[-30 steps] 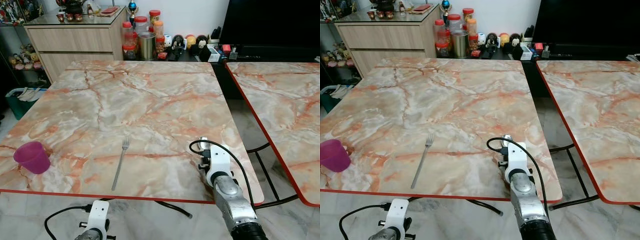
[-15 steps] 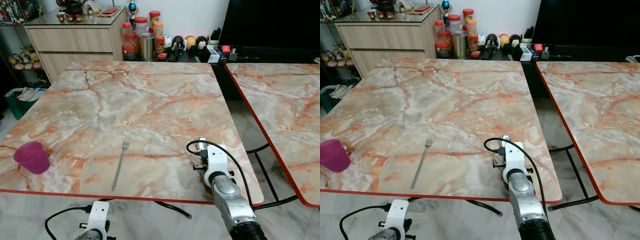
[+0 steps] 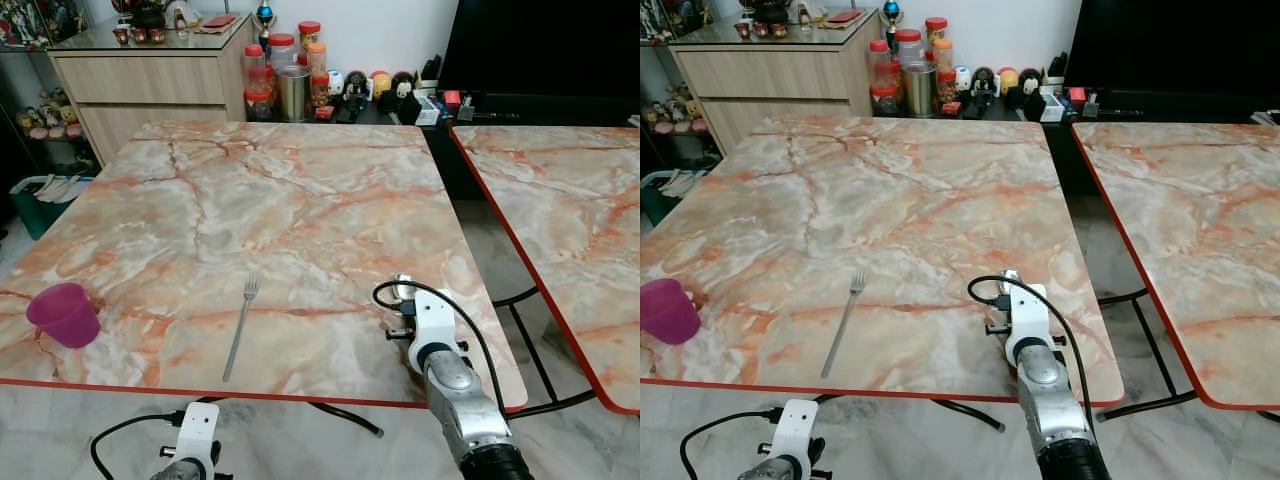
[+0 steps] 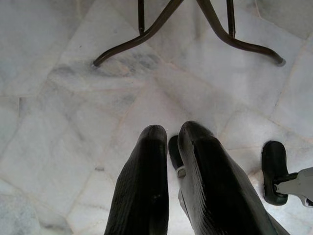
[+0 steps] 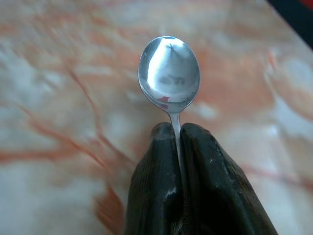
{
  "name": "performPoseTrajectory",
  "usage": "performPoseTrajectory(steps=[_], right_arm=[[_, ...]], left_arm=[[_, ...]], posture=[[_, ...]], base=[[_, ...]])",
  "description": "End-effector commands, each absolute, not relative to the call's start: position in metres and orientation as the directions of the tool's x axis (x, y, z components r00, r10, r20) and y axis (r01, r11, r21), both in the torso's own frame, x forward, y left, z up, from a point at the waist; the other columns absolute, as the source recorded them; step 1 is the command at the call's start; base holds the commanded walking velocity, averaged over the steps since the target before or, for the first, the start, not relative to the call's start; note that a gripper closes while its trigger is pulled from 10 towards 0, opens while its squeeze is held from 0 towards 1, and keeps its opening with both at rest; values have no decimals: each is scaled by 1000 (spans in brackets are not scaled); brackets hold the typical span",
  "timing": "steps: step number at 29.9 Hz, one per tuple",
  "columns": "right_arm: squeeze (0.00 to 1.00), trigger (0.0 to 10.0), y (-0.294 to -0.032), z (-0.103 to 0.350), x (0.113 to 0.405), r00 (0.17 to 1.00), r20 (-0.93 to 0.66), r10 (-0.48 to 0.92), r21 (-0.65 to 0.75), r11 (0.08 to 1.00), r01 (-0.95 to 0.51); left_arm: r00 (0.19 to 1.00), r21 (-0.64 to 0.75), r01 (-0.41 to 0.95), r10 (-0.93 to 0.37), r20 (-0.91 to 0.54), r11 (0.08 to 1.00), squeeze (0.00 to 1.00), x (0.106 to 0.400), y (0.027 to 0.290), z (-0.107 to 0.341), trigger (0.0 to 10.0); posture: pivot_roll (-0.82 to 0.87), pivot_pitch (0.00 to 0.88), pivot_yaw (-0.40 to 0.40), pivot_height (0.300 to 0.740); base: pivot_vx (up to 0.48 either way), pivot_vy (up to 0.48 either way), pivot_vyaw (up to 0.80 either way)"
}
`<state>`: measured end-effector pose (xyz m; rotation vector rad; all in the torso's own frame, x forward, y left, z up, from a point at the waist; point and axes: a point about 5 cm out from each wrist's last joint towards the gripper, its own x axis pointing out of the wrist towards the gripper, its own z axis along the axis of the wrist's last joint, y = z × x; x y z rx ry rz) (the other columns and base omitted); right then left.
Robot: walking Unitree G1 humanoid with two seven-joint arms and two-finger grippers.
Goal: Setting the table
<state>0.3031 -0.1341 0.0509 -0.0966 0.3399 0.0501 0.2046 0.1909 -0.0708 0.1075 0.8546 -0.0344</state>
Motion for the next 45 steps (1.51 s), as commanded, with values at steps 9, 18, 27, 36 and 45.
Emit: performPoseTrajectory(steps=[9, 18, 27, 36, 45], right_arm=[[0, 10000, -130, 88, 311, 996, -74, 49, -111, 992, -57], [0, 10000, -129, 110, 313, 995, 83, 63, -111, 992, -54], [0, 10000, -120, 110, 313, 988, 109, 108, -110, 989, -96], [0, 10000, -119, 110, 315, 988, 110, 111, -116, 988, -98], [0, 10000, -118, 108, 313, 987, 105, 120, -121, 987, -107]], left_arm=[[626, 86, 52, 35, -779, 995, 0, 196, 193, -76, 10000], [607, 98, 46, 50, -793, 994, 0, 189, 195, -79, 10000], [607, 118, 49, 64, -792, 992, 0, 189, 197, -79, 10000], [608, 121, 53, 64, -792, 991, 0, 190, 197, -79, 10000], [602, 121, 59, 61, -796, 991, 0, 189, 196, -79, 10000]], posture=[[21, 0, -18, 736], [17, 0, -19, 736], [22, 0, -24, 736], [21, 0, -24, 736], [19, 0, -26, 736]], base=[[0, 0, 0], [0, 0, 0], [0, -217, 0], [0, -395, 0], [0, -394, 0]])
